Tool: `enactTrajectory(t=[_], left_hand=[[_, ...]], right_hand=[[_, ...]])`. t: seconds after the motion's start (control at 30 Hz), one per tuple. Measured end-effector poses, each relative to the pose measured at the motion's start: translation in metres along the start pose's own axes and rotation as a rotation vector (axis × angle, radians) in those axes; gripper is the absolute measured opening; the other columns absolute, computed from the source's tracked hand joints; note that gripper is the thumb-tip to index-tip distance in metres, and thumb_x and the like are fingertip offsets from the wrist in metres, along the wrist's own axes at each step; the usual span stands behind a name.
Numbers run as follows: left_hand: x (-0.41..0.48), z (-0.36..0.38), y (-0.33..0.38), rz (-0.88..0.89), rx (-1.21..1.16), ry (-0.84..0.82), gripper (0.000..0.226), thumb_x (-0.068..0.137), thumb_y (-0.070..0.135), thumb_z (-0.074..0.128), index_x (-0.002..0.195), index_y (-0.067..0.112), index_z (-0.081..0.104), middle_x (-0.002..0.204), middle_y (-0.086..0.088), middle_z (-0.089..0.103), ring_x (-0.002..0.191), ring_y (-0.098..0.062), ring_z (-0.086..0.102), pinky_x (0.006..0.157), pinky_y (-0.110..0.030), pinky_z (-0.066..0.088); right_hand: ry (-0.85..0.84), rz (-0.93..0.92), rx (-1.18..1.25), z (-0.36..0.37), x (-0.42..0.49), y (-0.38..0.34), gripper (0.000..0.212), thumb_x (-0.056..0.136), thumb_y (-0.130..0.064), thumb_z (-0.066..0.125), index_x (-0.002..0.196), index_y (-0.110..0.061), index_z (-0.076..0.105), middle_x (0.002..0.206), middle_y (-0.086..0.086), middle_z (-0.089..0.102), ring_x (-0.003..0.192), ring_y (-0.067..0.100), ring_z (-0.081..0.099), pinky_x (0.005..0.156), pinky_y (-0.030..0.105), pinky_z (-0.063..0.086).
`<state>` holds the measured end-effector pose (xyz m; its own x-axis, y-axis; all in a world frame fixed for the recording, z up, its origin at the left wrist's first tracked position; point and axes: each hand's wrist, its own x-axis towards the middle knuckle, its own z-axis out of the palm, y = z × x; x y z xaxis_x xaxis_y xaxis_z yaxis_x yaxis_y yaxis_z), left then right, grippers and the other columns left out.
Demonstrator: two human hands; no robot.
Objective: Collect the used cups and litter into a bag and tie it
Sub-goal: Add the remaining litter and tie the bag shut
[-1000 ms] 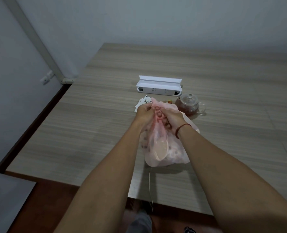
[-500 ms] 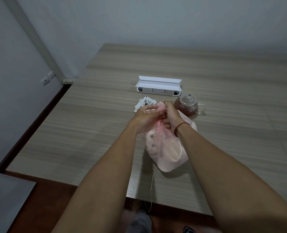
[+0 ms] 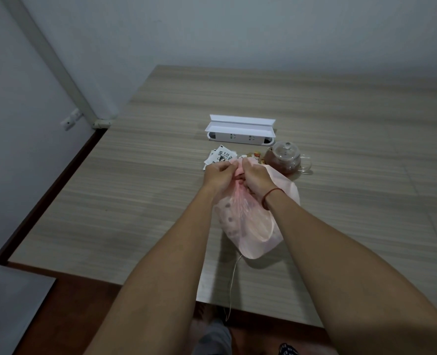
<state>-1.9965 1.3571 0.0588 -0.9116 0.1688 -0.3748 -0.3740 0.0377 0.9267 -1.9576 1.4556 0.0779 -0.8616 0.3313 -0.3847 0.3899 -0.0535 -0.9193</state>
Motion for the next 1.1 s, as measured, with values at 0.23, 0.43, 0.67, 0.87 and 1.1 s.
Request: enactTrajectory(t=[0.23, 0.43, 0.67, 0.87, 1.1], left_hand=[[-0.012, -0.001, 0.011, -0.107, -0.037, -0.140, 0.023, 0.095, 0.014, 0.057, 0.073, 0.015, 0.063, 0.056, 0.003, 0.063, 0.043, -0.003, 0.054, 0.048, -0.016, 0.043], [-0.024, -0.005, 0.024, -0.107, -0.080, -0.146, 0.013, 0.083, -0.005, 0.053, 0.075, -0.001, 0.063, 0.063, -0.008, 0.064, 0.055, -0.012, 0.058, 0.044, -0.013, 0.045], [-0.024, -0.003, 0.019, 0.109, 0.088, -0.117, 0.023, 0.079, -0.020, 0.065, 0.072, 0.002, 0.063, 0.047, 0.004, 0.065, 0.041, 0.000, 0.062, 0.048, -0.010, 0.050], [-0.001, 0.009, 0.006, 0.367, 0.467, 0.156, 0.018, 0.072, 0.000, 0.072, 0.073, 0.009, 0.056, 0.067, 0.005, 0.053, 0.061, -0.010, 0.048, 0.051, -0.009, 0.039], [0.016, 0.011, -0.002, 0.422, 0.746, 0.162, 0.021, 0.080, 0.000, 0.058, 0.100, 0.006, 0.065, 0.101, -0.008, 0.057, 0.083, -0.016, 0.051, 0.074, -0.025, 0.041]], right_hand=[[-0.024, 0.076, 0.017, -0.003, 0.018, 0.000, 0.042, 0.102, -0.031, 0.033, 0.069, -0.011, 0.050, 0.056, 0.006, 0.046, 0.031, 0.008, 0.032, 0.033, 0.013, 0.024], [-0.059, 0.102, -0.018, -0.005, 0.022, 0.004, 0.040, 0.100, -0.030, 0.034, 0.066, -0.011, 0.046, 0.056, 0.007, 0.042, 0.042, 0.014, 0.030, 0.038, 0.018, 0.025], [-0.070, 0.045, -0.176, -0.007, 0.023, 0.005, 0.043, 0.098, -0.034, 0.038, 0.066, -0.009, 0.052, 0.054, 0.008, 0.047, 0.041, 0.018, 0.039, 0.040, 0.022, 0.033], [0.089, -0.167, -0.441, -0.007, 0.025, 0.015, 0.049, 0.094, -0.032, 0.053, 0.051, -0.010, 0.052, 0.054, 0.015, 0.057, 0.048, 0.028, 0.055, 0.072, 0.038, 0.055], [0.022, -0.250, -0.303, -0.011, 0.011, 0.013, 0.045, 0.095, -0.024, 0.057, 0.066, 0.010, 0.063, 0.054, 0.023, 0.061, 0.035, 0.018, 0.061, 0.044, 0.025, 0.051]])
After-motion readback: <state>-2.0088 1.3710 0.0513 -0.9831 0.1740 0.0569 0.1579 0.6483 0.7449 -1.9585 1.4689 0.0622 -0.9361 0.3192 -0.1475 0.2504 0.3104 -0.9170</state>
